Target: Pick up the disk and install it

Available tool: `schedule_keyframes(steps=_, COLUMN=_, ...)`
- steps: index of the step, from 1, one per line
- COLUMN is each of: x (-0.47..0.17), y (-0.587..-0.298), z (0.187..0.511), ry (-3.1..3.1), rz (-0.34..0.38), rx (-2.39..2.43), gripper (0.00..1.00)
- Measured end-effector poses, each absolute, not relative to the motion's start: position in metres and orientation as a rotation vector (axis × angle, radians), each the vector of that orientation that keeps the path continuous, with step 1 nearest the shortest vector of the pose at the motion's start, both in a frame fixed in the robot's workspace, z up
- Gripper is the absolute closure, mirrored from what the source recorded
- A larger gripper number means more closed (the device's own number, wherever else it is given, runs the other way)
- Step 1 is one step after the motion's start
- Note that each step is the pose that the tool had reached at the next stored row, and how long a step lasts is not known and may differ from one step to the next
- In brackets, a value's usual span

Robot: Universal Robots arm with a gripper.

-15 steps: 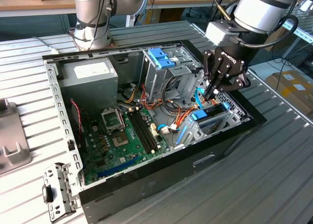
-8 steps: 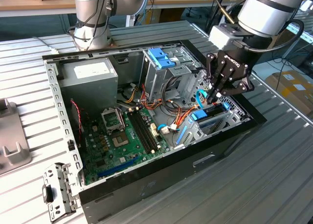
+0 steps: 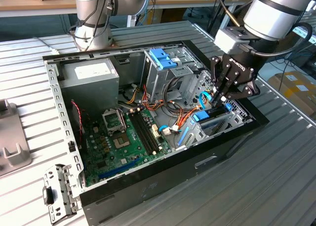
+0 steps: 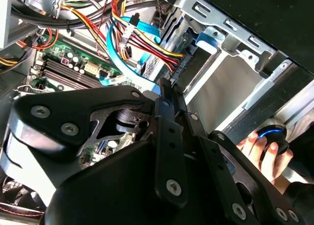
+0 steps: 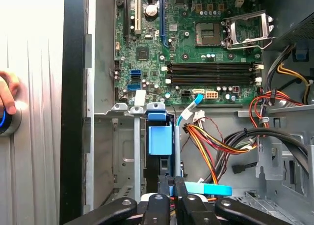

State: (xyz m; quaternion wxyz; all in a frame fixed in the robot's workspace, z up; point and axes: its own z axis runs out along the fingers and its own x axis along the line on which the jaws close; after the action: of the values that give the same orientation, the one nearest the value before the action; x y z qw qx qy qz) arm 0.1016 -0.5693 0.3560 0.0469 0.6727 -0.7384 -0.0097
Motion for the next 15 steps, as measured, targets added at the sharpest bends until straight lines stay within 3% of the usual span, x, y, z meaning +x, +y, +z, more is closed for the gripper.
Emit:
schedule_keyframes(steps=12, x=0.1017, y=-0.5775, z=0.3547, ry=-2.253, rz=-0.031, rx=2.053, gripper=0.84)
schedule_keyframes(steps=15, x=0.1023, y=-0.5776, z=0.3546, ry=-2.286, rz=-0.116, rx=2.089, gripper=0.84)
